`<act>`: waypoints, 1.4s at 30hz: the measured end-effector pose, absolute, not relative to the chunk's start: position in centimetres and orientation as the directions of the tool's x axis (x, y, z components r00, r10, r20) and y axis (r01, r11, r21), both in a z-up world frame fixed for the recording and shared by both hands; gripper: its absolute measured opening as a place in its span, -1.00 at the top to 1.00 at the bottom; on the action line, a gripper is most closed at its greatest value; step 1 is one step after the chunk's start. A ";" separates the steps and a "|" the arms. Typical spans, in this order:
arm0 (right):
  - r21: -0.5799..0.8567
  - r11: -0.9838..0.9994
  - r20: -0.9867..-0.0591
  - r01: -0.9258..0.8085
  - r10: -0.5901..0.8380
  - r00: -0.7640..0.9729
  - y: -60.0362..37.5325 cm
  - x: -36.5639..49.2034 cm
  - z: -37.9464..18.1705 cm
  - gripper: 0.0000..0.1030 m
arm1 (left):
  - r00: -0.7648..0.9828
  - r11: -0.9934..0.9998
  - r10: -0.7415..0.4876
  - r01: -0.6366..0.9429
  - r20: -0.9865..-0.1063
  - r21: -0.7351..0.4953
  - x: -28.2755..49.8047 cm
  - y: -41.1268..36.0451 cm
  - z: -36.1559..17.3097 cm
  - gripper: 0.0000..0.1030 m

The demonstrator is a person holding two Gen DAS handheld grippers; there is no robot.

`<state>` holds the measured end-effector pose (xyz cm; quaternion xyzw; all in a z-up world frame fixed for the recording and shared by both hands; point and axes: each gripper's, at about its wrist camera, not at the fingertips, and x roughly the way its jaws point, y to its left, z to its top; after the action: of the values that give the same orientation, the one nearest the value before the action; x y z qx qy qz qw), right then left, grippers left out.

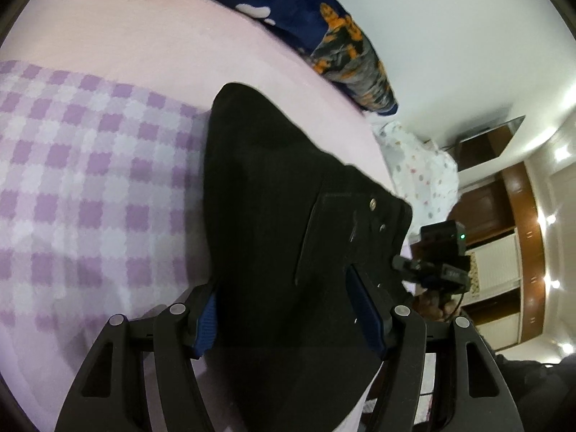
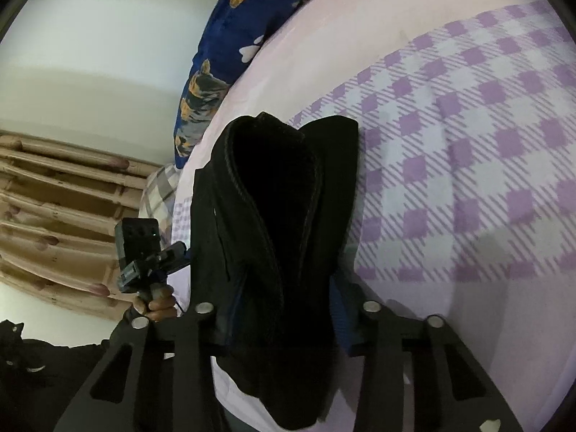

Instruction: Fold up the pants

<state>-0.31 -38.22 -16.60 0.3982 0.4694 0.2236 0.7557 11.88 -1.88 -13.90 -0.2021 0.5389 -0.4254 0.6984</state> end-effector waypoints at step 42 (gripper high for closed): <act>0.778 0.605 -0.574 0.169 0.575 0.583 -31.1 -1.7 -11.0 0.53 | 0.369 0.843 -0.474 0.452 -0.800 -0.291 4.5 -4.8 -7.2 0.67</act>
<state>-1.72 -31.15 -11.03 0.4249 0.4375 0.1299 0.7817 4.54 -4.79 -7.19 -0.0110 0.4872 -0.2798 0.8272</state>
